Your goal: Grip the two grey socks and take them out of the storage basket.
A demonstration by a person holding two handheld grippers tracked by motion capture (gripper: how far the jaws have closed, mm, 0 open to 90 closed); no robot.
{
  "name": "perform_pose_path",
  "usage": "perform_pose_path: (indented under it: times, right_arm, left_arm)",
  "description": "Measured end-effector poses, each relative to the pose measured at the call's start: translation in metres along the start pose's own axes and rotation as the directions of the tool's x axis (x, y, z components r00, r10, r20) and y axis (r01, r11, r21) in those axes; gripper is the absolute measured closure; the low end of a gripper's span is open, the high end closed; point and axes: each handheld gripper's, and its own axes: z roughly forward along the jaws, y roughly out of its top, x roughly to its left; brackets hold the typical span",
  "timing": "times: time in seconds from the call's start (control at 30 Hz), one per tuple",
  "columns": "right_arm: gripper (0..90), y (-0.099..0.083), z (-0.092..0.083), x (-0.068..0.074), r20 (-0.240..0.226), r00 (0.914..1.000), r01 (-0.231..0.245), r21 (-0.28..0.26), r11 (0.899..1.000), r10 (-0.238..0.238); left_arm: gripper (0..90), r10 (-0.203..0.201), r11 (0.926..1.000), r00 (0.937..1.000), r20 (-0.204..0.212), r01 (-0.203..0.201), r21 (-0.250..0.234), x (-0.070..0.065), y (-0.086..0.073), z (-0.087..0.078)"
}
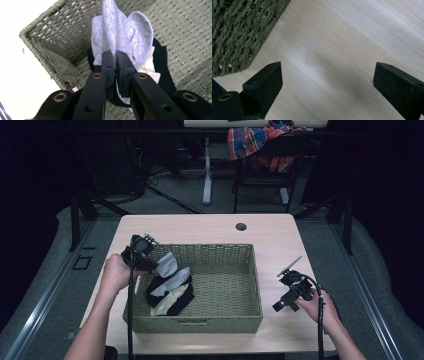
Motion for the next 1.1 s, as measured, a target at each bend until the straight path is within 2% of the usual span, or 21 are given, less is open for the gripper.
perform_pose_path:
  times: [0.1, 0.17, 0.23, 0.33, 0.4, 0.53, 0.73, 0.77, 0.9, 1.0, 1.1]
  right_arm:
    - [8.7, 0.0, 0.0, 0.0, 0.002, 1.0, -0.001, -0.011, 1.0, 0.001]
    - [8.7, 0.002, -0.003, -0.001, 0.012, 0.9995, 0.029, 0.025, 0.999, -0.029]
    - [8.7, 0.002, -0.003, -0.001, 0.014, 0.9994, 0.03, 0.029, 0.999, -0.03]
    - [8.7, 0.001, -0.002, 0.0, 0.012, 0.9998, 0.016, 0.009, 1.0, -0.017]
    - [8.7, 0.001, -0.002, 0.0, 0.018, 0.9996, 0.023, 0.023, 0.999, -0.023]
    - [8.7, 0.001, -0.001, 0.0, 0.013, 0.9998, 0.012, 0.008, 1.0, -0.012]
    - [8.7, 0.001, 0.0, 0.0, 0.01, 0.9998, 0.015, 0.014, 1.0, -0.016]
    - [8.7, 0.001, -0.001, 0.0, -0.004, 0.9999, 0.014, 0.018, 1.0, -0.014]
    - [8.7, 0.001, -0.001, 0.0, 0.012, 0.9998, 0.016, 0.013, 1.0, -0.017]
    - [8.8, 0.001, -0.002, -0.001, 0.011, 0.9996, 0.025, 0.026, 0.999, -0.025]
    - [8.8, 0.001, -0.001, 0.0, 0.012, 0.9998, 0.016, 0.013, 1.0, -0.016]
  left_arm:
    - [85.8, 0.008, 0.9999, 1.0, -0.002, -0.008, -0.008, -0.001, 0.0, -0.002]
    - [85.8, 0.004, 0.9999, 1.0, 0.002, -0.004, -0.01, -0.001, 0.0, -0.003]
    - [85.8, 0.004, 0.9999, 1.0, -0.002, -0.004, -0.014, -0.001, 0.0, -0.005]
    - [85.8, 0.005, 0.9998, 1.0, -0.001, -0.005, -0.021, -0.001, 0.0, -0.009]
    - [85.8, 0.007, 0.9997, 1.0, -0.003, -0.007, -0.023, -0.001, 0.0, -0.009]
    - [85.8, 0.007, 0.9996, 1.0, -0.004, -0.007, -0.029, -0.001, 0.001, -0.011]
    - [85.8, 0.019, 0.9991, 0.9998, 0.001, -0.019, -0.039, -0.003, 0.002, -0.019]
    - [85.8, 0.023, 0.999, 0.9997, -0.001, -0.023, -0.038, -0.002, 0.003, -0.021]
    - [85.8, 0.015, 0.9982, 0.9998, -0.01, -0.015, -0.058, -0.002, 0.002, -0.027]
    - [85.9, 0.009, 0.9974, 0.9998, -0.019, -0.01, -0.071, 0.0, 0.001, -0.03]
    - [85.9, -0.003, 0.9956, 0.9997, -0.025, 0.001, -0.094, 0.002, 0.0, -0.036]
